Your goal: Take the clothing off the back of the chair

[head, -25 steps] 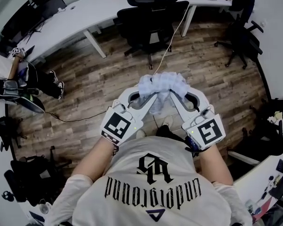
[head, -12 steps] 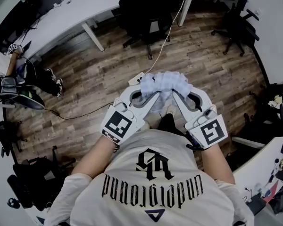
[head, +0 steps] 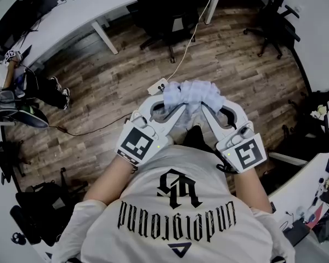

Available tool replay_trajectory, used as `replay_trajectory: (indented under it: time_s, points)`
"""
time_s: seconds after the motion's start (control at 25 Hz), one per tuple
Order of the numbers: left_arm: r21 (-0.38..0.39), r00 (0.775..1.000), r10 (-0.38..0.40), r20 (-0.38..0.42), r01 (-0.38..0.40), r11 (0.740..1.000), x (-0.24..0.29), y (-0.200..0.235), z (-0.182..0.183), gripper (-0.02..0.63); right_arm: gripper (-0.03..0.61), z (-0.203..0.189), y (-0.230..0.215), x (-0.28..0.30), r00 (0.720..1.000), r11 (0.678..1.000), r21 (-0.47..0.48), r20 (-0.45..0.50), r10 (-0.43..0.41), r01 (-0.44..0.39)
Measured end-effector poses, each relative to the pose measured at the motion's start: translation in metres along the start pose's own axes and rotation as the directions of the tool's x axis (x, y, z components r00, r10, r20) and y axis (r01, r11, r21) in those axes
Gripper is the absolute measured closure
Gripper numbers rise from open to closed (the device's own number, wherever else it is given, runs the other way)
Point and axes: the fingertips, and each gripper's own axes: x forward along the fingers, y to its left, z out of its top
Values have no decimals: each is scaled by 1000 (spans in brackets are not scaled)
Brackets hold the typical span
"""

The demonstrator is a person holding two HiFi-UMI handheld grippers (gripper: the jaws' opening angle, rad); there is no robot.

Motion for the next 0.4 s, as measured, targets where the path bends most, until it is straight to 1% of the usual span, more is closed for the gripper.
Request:
replay_trajectory:
  time_s: [0.4]
  points:
    - [-22,1000,0,8,0,1000,-3,9,-4,514,528,0,1,10,1000,1000,-1,-8,1,-1]
